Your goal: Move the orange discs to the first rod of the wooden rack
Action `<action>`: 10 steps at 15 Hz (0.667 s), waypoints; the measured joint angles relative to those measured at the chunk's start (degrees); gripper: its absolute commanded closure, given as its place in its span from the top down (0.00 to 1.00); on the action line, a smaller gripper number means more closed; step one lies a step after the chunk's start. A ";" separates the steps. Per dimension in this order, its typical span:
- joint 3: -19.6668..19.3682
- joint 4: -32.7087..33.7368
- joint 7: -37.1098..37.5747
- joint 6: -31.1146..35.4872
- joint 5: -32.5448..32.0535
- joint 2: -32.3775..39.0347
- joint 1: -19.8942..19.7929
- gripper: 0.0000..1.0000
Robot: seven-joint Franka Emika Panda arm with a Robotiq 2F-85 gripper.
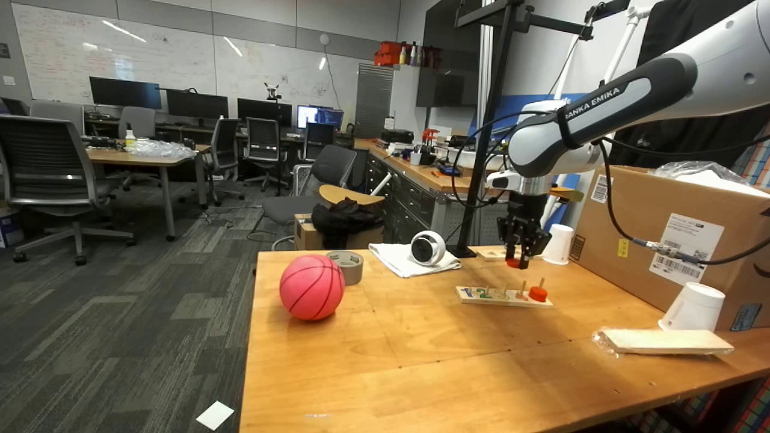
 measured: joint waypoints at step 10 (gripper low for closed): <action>-0.77 -2.84 0.26 0.00 0.00 -0.54 -1.51 0.17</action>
